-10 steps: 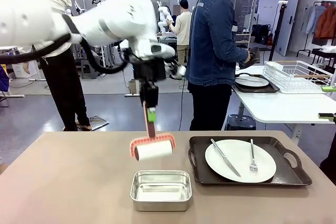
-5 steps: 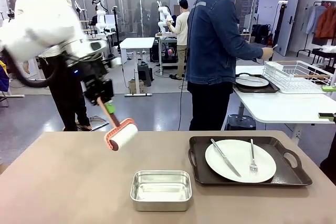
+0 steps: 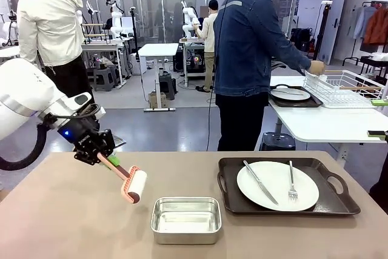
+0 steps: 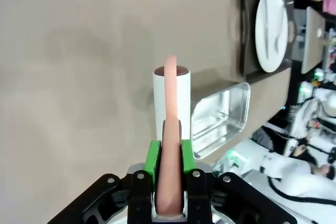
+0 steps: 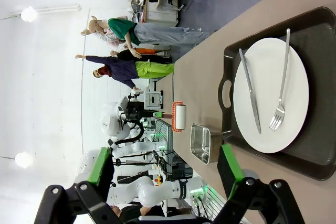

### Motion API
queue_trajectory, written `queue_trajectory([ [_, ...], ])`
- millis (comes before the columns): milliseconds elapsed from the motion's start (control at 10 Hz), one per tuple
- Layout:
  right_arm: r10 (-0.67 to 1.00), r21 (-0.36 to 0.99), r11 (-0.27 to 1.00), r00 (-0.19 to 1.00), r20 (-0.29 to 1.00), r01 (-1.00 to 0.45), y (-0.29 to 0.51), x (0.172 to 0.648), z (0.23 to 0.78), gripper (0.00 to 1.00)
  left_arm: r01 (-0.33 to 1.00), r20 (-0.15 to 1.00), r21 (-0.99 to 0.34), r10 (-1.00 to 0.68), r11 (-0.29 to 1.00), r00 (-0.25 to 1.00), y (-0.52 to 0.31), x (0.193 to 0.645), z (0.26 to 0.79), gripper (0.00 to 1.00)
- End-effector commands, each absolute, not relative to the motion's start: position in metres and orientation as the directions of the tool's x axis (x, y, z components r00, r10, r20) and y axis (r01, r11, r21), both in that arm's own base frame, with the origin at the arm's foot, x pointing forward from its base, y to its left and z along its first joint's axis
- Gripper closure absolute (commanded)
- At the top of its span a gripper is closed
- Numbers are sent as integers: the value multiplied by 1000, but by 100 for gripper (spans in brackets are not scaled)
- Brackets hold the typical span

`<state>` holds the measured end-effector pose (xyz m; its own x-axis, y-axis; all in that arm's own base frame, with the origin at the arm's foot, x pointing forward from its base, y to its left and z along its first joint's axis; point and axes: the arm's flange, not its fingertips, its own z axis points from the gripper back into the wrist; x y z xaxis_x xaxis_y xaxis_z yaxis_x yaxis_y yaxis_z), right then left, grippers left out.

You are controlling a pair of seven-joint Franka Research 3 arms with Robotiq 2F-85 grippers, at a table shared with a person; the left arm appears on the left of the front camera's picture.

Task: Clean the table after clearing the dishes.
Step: When the left (or right) Handle tray is removed, use the left hand (or right hand) to clean the left (or right) side of the table with the Lint Roller.

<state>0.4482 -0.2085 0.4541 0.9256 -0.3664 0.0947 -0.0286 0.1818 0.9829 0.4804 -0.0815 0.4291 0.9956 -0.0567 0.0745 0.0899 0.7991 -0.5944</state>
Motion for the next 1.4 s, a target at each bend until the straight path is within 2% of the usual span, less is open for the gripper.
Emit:
queue_trajectory([
  [0, -364, 984, 176, 926, 94, -31, -205, 446, 457, 0, 25, 11, -624, -24, 781, 1000, -78, 483, 432, 100],
  [300, -364, 984, 176, 926, 94, -31, -205, 446, 457, 0, 25, 11, -624, -24, 781, 1000, -78, 483, 432, 100],
  [400, -364, 984, 176, 926, 94, -31, -205, 446, 457, 0, 56, 44, -603, -38, 796, 998, -79, 480, 427, 79],
  [500, -364, 984, 176, 926, 94, -31, -205, 446, 457, 0, 62, 49, -574, -41, 817, 998, -89, 504, 421, 79],
  [600, -364, 984, 176, 926, 94, -31, -205, 446, 457, 0, 104, 59, -594, -86, 797, 995, -87, 517, 417, 79],
  [700, -364, 984, 176, 926, 94, -31, -205, 446, 457, 0, 77, 21, -649, -84, 757, 996, -82, 527, 416, 79],
  [1300, -364, 984, 176, 926, 94, -31, -205, 446, 457, 0, 71, 58, -698, -42, 712, 997, -59, 557, 378, 79],
])
